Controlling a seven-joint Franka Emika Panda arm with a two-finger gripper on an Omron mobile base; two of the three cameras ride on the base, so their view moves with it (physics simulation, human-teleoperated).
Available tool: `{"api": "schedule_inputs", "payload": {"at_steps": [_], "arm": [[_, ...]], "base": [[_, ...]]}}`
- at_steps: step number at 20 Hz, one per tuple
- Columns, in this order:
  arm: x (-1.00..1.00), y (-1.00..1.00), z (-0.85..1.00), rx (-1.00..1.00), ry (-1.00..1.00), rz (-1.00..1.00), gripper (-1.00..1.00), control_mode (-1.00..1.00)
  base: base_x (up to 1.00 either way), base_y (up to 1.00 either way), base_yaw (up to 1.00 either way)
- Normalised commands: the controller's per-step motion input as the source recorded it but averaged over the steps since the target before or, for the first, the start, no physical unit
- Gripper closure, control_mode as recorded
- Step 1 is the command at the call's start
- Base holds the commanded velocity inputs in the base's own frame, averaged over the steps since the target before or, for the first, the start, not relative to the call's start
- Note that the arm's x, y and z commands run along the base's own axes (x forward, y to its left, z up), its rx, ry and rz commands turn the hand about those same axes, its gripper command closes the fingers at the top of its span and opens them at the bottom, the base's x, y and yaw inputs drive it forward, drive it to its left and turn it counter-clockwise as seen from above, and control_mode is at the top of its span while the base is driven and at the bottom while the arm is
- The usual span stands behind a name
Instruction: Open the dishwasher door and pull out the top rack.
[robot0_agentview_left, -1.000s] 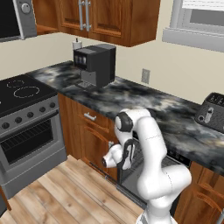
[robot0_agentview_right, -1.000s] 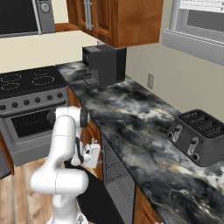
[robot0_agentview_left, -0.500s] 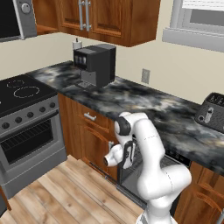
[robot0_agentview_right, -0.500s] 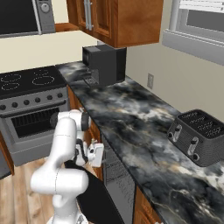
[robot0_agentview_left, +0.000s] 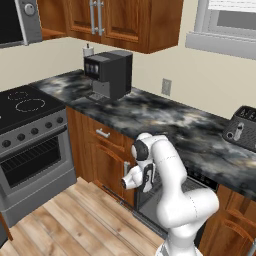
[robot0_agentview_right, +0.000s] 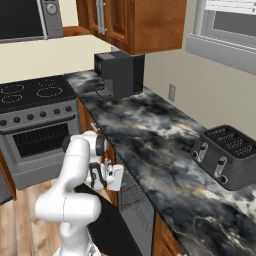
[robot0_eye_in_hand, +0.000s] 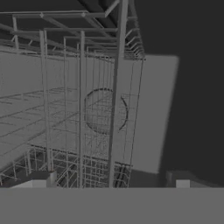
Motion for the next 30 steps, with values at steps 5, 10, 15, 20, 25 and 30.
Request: {"api": "schedule_inputs", "payload": {"at_steps": [5, 10, 15, 20, 25, 30], "arm": [[0.30, -0.13, -0.35, 0.00, 0.00, 0.01, -1.00, -1.00], [0.28, -0.15, -0.30, 0.00, 0.00, 0.01, -1.00, -1.00], [0.22, -0.12, -0.23, 0.00, 0.00, 0.01, -1.00, -1.00], [0.22, -0.14, -0.24, 0.00, 0.01, 0.01, -1.00, -1.00], [0.17, -0.23, -0.12, 0.08, 0.24, 0.01, -1.00, -1.00], [0.10, -0.22, -0.21, 0.18, 0.42, 0.01, -1.00, -1.00]], "base": [[0.00, 0.00, 0.00], [0.00, 0.00, 0.00], [0.00, 0.00, 0.00], [0.00, 0.00, 0.00], [0.00, 0.00, 0.00], [0.00, 0.00, 0.00]]}}
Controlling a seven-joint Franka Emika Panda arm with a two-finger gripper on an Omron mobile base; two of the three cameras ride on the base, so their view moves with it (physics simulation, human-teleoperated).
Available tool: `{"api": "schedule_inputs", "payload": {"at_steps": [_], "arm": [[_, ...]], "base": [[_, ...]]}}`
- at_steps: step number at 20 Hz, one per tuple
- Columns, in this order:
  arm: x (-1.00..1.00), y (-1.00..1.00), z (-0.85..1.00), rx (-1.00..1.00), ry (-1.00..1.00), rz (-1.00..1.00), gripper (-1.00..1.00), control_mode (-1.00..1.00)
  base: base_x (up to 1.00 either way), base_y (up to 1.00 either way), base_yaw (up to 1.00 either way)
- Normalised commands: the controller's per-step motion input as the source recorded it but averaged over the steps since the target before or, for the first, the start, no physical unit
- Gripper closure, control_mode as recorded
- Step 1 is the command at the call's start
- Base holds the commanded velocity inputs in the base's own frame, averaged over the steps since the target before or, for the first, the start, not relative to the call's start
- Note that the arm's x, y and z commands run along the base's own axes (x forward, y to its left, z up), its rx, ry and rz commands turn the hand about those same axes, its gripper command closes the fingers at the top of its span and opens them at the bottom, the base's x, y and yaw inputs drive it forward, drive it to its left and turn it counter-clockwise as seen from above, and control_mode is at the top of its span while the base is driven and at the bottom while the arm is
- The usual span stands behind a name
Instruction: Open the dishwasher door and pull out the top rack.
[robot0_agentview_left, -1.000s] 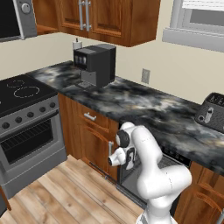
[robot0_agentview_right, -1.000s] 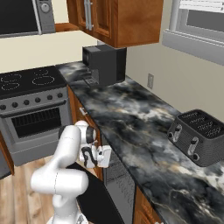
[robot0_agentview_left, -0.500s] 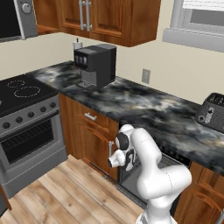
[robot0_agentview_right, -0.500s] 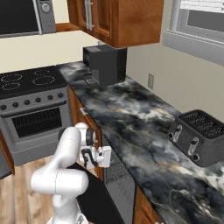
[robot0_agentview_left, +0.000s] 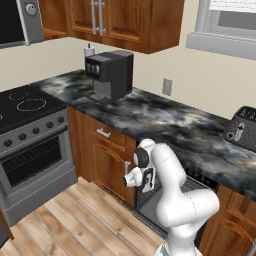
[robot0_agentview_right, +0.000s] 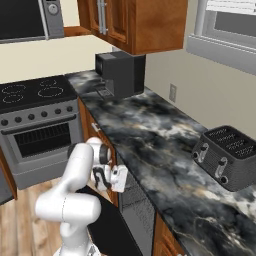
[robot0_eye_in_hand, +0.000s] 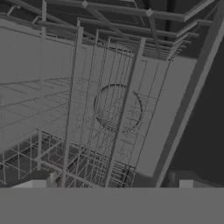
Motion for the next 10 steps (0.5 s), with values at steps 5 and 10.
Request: {"api": "schedule_inputs", "payload": {"at_steps": [5, 10], "arm": [[0.05, -0.09, -0.58, 0.11, 0.37, 0.01, -1.00, -1.00], [0.00, 0.00, -0.94, 0.07, 0.34, 0.01, -1.00, -1.00]], "base": [[0.00, 0.00, 0.00], [0.00, 0.00, 0.00]]}}
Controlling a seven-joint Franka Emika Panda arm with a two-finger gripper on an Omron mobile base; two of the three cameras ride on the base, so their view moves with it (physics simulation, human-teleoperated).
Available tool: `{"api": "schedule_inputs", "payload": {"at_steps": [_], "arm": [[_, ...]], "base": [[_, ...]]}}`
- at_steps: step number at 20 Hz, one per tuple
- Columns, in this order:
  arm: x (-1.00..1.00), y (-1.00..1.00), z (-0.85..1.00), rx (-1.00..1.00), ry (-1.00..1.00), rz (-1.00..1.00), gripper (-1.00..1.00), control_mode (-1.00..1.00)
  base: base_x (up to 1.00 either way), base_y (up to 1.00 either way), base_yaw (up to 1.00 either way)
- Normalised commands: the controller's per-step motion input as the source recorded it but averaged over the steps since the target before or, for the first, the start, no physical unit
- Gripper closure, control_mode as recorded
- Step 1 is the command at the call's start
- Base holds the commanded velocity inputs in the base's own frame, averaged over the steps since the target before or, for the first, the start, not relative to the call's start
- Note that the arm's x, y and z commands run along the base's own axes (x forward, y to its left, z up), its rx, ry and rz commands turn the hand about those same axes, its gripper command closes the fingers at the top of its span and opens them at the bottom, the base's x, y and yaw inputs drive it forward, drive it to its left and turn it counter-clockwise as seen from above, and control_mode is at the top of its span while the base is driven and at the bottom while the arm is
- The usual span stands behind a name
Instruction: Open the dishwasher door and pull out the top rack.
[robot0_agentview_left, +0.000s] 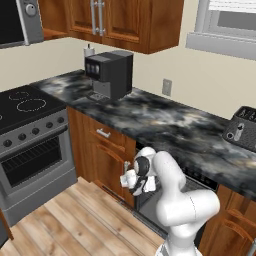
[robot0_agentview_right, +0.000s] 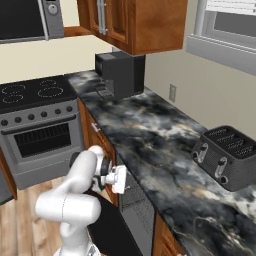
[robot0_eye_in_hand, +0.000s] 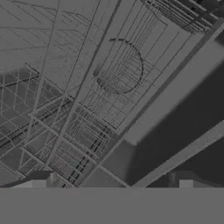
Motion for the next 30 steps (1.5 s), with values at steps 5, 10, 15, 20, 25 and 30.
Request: {"api": "schedule_inputs", "payload": {"at_steps": [5, 10, 15, 20, 25, 30], "arm": [[-0.07, 0.00, -0.99, 0.05, 0.28, 0.01, -1.00, -1.00], [-0.24, 0.01, -0.83, 0.23, 0.25, 0.02, -1.00, -1.00], [-0.29, 0.02, -0.66, 0.38, 0.26, 0.02, -1.00, -1.00], [-0.22, 0.03, -0.65, 0.48, 0.33, 0.01, -1.00, -1.00], [-0.47, 0.16, -0.81, 0.48, 0.30, 0.01, -1.00, -1.00], [-0.65, 0.28, -0.84, 0.47, 0.27, 0.01, -1.00, -1.00]], "base": [[0.00, 0.00, 0.00], [0.00, 0.00, 0.00], [0.00, 0.00, 0.00], [0.00, 0.00, 0.00], [0.00, 0.00, 0.00], [0.00, 0.00, 0.00]]}}
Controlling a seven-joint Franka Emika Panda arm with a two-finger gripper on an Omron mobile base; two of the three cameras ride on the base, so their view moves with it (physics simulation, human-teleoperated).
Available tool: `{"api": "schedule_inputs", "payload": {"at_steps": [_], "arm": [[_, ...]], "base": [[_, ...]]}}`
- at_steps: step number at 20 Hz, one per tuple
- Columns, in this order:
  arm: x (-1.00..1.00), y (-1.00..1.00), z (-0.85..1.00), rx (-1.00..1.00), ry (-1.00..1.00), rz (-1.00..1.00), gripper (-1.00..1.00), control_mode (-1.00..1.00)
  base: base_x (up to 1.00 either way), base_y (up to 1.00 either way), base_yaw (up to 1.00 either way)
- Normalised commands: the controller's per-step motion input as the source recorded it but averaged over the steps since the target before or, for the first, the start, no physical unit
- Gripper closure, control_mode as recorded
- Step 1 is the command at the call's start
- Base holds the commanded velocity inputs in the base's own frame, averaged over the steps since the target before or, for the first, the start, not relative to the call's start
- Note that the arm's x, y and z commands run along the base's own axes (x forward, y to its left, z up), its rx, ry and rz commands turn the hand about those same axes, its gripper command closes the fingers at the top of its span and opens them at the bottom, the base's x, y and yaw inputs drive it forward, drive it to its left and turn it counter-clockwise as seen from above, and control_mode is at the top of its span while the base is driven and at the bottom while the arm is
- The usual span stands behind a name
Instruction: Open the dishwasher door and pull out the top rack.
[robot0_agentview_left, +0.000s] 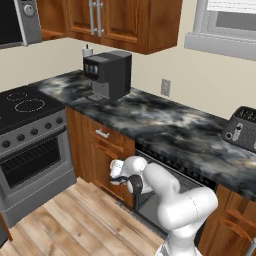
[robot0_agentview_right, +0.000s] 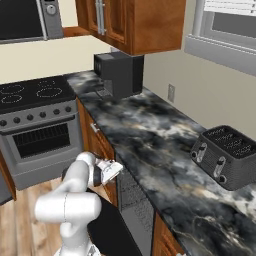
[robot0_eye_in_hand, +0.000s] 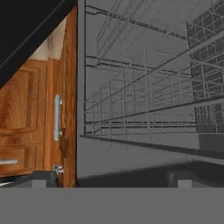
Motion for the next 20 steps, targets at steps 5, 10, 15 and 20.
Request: {"api": "schedule_inputs", "payload": {"at_steps": [5, 10, 15, 20], "arm": [[-0.73, 0.38, -0.79, 0.47, 0.27, 0.00, -1.00, -1.00], [-0.88, 0.51, -0.81, 0.46, 0.25, 0.01, -1.00, -1.00], [-1.00, 0.61, -0.86, 0.43, 0.21, 0.00, -1.00, -1.00], [-1.00, 0.65, -0.83, 0.42, 0.20, 0.01, -1.00, -1.00]], "base": [[0.00, 0.00, 0.00], [0.00, 0.00, 0.00], [0.00, 0.00, 0.00], [0.00, 0.00, 0.00]]}}
